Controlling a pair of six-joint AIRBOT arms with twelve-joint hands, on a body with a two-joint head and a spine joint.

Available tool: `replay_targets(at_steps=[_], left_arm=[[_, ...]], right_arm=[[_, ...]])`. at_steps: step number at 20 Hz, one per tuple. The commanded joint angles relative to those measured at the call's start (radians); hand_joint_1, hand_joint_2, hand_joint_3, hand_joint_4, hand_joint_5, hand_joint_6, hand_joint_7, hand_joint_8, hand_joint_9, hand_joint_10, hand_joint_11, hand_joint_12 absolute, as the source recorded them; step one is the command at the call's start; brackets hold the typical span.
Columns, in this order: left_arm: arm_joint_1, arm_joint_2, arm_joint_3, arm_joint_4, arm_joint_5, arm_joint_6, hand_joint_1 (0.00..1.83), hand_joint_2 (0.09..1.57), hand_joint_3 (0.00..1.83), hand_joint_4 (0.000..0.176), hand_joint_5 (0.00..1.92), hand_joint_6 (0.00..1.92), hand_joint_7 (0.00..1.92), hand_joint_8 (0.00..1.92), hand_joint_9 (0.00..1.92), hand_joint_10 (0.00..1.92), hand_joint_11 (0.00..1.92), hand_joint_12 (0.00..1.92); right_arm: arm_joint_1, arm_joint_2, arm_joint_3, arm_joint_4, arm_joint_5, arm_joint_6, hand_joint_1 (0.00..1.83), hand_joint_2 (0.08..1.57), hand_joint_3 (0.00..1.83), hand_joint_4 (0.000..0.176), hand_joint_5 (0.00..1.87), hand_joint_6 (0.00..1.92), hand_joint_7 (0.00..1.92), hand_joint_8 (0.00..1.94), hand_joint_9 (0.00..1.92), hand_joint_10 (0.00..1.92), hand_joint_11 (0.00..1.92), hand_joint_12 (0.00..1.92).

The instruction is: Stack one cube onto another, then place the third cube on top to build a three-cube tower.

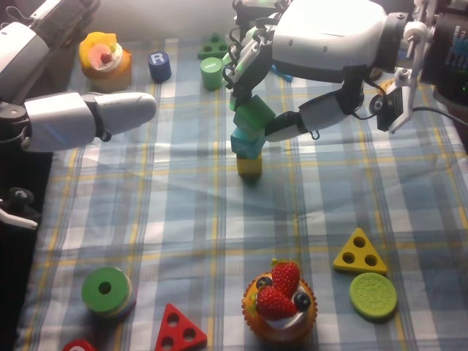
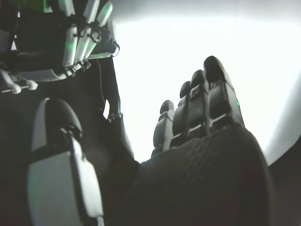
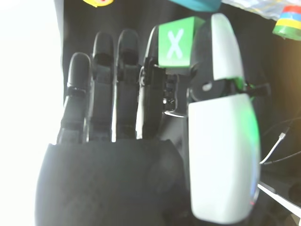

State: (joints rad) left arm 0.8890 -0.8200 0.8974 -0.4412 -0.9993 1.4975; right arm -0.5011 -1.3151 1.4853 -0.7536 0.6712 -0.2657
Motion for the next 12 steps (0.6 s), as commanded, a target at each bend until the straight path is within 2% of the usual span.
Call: replay_targets(at_steps=[1, 7, 12], left_arm=[[-0.014, -0.002, 0.004, 0.020, -0.118, -0.007, 0.77, 0.91, 0.00, 0.176, 0.03, 0.00, 0.04, 0.00, 0.06, 0.01, 0.00, 0.34], [-0.016, -0.002, 0.004, 0.023, -0.117, -0.007, 0.79, 0.90, 0.00, 0.176, 0.05, 0.00, 0.05, 0.00, 0.07, 0.00, 0.00, 0.35], [-0.016, -0.002, 0.004, 0.023, -0.117, -0.007, 0.78, 0.90, 0.00, 0.176, 0.04, 0.00, 0.05, 0.00, 0.07, 0.00, 0.00, 0.37]], right_arm=[[0.015, -0.003, 0.002, 0.044, 0.084, 0.002, 1.19, 1.04, 0.00, 0.000, 1.14, 0.70, 0.88, 0.00, 0.66, 0.02, 0.00, 1.28], [0.015, -0.004, 0.002, 0.038, 0.080, 0.005, 1.19, 1.05, 0.00, 0.000, 1.13, 0.72, 0.83, 0.00, 0.58, 0.00, 0.00, 1.06], [0.015, -0.004, 0.001, 0.028, 0.080, 0.015, 1.18, 1.05, 0.00, 0.000, 1.12, 0.73, 0.82, 0.00, 0.57, 0.00, 0.00, 1.03]])
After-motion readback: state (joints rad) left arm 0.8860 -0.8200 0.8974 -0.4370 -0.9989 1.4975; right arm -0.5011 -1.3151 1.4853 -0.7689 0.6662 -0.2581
